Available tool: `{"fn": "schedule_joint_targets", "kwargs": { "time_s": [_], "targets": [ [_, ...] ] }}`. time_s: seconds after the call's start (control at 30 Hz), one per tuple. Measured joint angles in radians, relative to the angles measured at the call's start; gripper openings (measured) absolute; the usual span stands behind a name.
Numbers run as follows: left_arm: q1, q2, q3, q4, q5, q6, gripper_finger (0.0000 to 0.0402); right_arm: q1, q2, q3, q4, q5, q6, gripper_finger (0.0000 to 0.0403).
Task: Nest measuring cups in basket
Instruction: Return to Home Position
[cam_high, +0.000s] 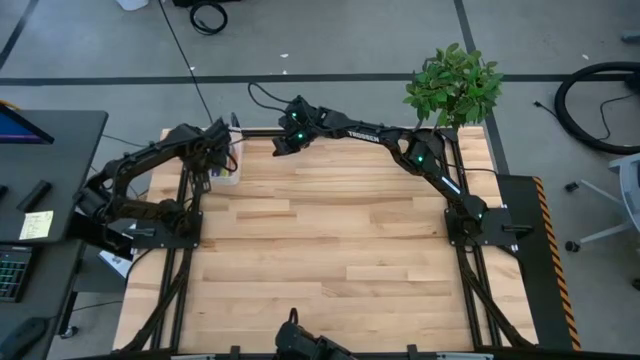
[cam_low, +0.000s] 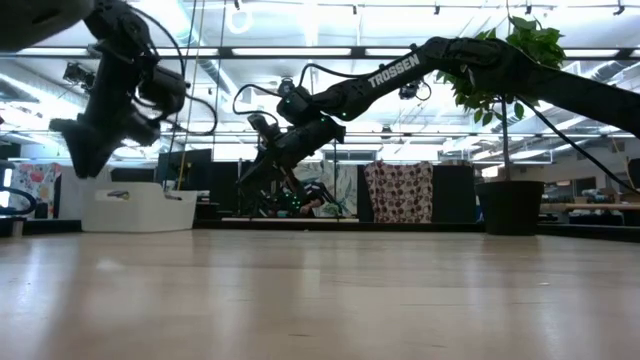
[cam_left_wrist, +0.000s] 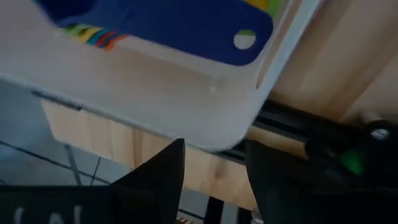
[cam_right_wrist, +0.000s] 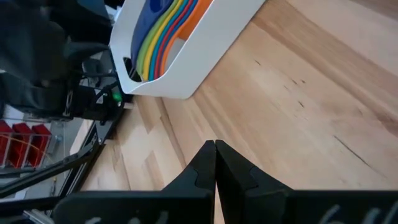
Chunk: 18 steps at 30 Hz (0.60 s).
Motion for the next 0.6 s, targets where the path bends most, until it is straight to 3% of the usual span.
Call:
{"fn": "schedule_joint_targets", "kwargs": {
  "time_s": [0.2, 0.3, 0.4, 0.6],
  "targets": [
    [0.002, -0.006, 0.181, -0.141, 0.070, -0.119, 0.0174, -0.001, 0.000, 0.037, -0.002, -0.015, -0.066, 0.0009],
    [0.003, -0.008, 0.307, -0.199, 0.094, -0.212, 0.0174, -0.006, -0.002, 0.088, -0.010, -0.078, -0.128, 0.0009],
    [0.004, -0.036, 0.441, -0.237, 0.166, -0.235, 0.0174, -0.018, -0.060, 0.068, 0.021, -0.155, -0.175, 0.0009],
    [0.003, -0.157, 0.705, -0.235, 0.237, -0.247, 0.0174, -0.058, -0.244, 0.068, -0.089, -0.144, -0.313, 0.0009]
  ]
}}
